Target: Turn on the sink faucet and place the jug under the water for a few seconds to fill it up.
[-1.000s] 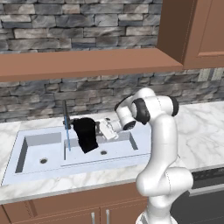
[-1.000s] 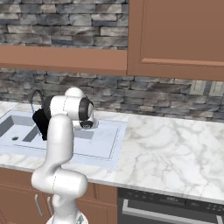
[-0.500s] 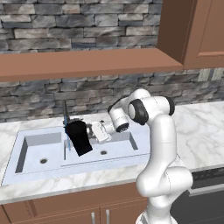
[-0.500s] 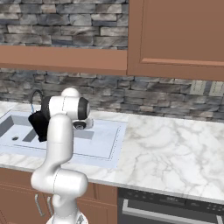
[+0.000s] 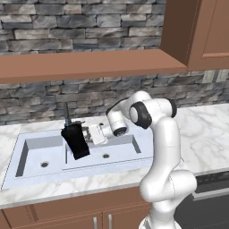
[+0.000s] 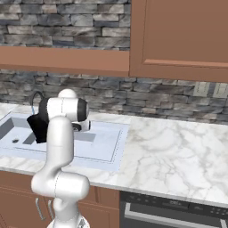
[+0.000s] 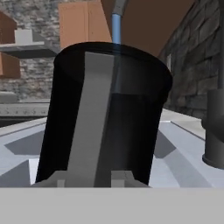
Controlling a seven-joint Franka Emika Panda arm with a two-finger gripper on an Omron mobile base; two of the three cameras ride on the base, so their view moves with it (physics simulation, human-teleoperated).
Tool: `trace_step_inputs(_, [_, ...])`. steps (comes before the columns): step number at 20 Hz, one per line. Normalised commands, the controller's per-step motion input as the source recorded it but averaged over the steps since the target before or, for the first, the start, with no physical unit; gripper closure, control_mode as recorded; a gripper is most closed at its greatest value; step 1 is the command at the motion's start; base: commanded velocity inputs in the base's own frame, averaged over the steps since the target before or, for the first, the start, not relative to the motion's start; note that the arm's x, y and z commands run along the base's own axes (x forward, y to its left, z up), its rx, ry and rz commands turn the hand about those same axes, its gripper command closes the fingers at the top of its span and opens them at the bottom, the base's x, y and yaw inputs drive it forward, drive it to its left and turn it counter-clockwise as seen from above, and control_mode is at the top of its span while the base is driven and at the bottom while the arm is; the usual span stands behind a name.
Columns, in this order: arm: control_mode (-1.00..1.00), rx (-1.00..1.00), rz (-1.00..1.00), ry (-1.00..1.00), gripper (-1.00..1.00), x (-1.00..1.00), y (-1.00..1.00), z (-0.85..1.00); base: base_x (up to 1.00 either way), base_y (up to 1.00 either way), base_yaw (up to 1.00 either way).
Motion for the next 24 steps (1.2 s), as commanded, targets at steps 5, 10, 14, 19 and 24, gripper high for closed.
trace_step_inputs(5, [-1.00, -0.01, -0.09, -0.02, 1.00, 0.41, 0.21, -0.23, 0.00, 0.00, 0.00])
trace_step_inputs(10, [-1.00, 0.00, -0.04, -0.05, 1.00, 0.46, 0.08, -0.23, 0.00, 0.00, 0.00])
trace_step_inputs(14, [-1.00, 0.00, 0.00, -0.08, 1.00, 0.53, 0.00, -0.24, 0.00, 0.00, 0.00])
trace_step_inputs(19, [-1.00, 0.00, 0.00, -0.08, 1.00, 0.53, 0.00, -0.27, 0.00, 0.00, 0.00])
trace_step_inputs(24, [-1.00, 0.00, 0.00, -0.12, 1.00, 0.51, 0.00, -0.22, 0.00, 0.00, 0.00])
